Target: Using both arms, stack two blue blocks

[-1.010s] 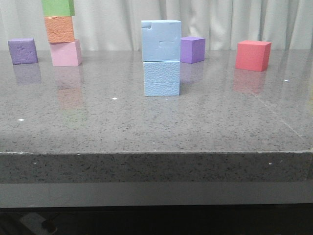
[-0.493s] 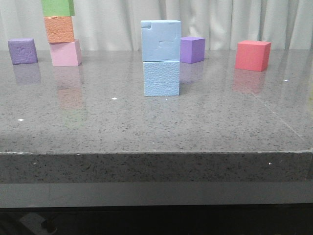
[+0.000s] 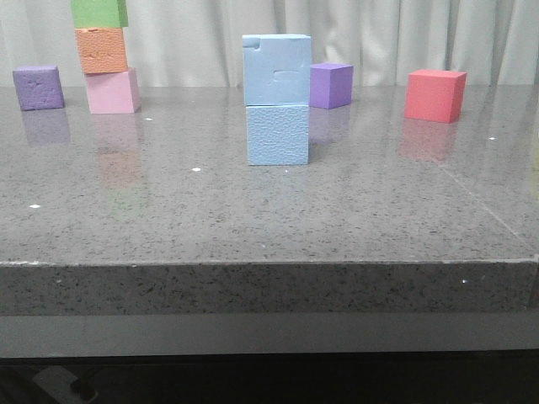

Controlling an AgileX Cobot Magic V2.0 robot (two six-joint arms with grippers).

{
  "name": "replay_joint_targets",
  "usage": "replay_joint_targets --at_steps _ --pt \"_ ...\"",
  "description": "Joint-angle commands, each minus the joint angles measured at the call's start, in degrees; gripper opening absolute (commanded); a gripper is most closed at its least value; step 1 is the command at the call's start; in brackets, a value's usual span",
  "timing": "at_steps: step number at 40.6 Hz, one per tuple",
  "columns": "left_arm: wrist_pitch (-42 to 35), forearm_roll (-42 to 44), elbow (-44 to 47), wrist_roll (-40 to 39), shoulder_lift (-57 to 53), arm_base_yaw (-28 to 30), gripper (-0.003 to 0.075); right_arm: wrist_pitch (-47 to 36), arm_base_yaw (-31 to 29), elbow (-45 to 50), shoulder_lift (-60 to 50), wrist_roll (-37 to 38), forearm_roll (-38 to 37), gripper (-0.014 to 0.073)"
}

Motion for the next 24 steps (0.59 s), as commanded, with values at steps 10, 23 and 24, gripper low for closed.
replay_joint_targets --at_steps 10,23,24 --pt "-10.5 -0.4 16.2 -0.5 -23.0 12.7 -0.0020 -3.2 -0.4 -1.5 -0.3 -0.4 -0.7 -0.0119" --pt "-25.3 0.3 30.9 -0.5 -36.5 14.7 -0.0020 -3.2 -0.4 -1.5 -0.3 -0.4 -0.7 -0.0119" --pt "-26.5 0.3 31.6 -0.5 -36.7 14.9 -0.0020 -3.2 -0.4 -1.5 -0.3 -0.4 -0.7 -0.0119"
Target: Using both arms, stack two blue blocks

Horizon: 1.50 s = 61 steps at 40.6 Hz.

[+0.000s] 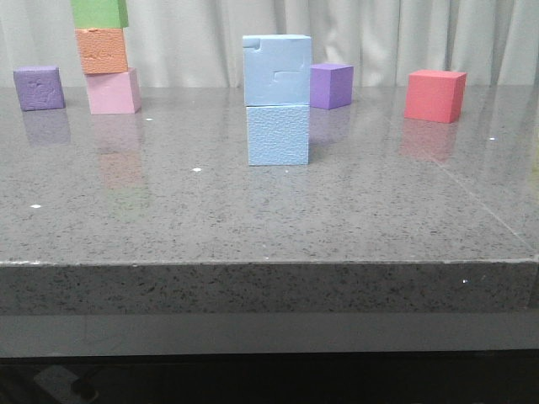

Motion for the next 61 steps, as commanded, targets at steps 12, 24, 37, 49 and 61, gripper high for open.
replay_joint_targets --at_steps 12,24,37,49,61 --pt "-11.2 -0.1 4.4 -0.5 -1.2 1.2 -0.0020 -3.5 -0.4 -1.5 -0.3 -0.4 -0.7 -0.0119" --pt "-10.5 3.1 4.4 -0.5 -1.3 1.3 -0.0020 -3.5 -0.4 -1.5 -0.3 -0.4 -0.7 -0.0119" --pt "-10.5 8.5 4.4 -8.7 -1.3 4.0 -0.0020 -3.5 -0.4 -1.5 -0.3 -0.4 -0.7 -0.0119" --pt "-11.2 6.7 4.4 -9.8 -1.3 3.9 -0.0020 -3.5 -0.4 -1.5 -0.3 -0.4 -0.7 -0.0119" --pt "-13.2 6.8 4.4 -9.8 -1.3 3.9 -0.0020 -3.5 -0.4 -1.5 -0.3 -0.4 -0.7 -0.0119"
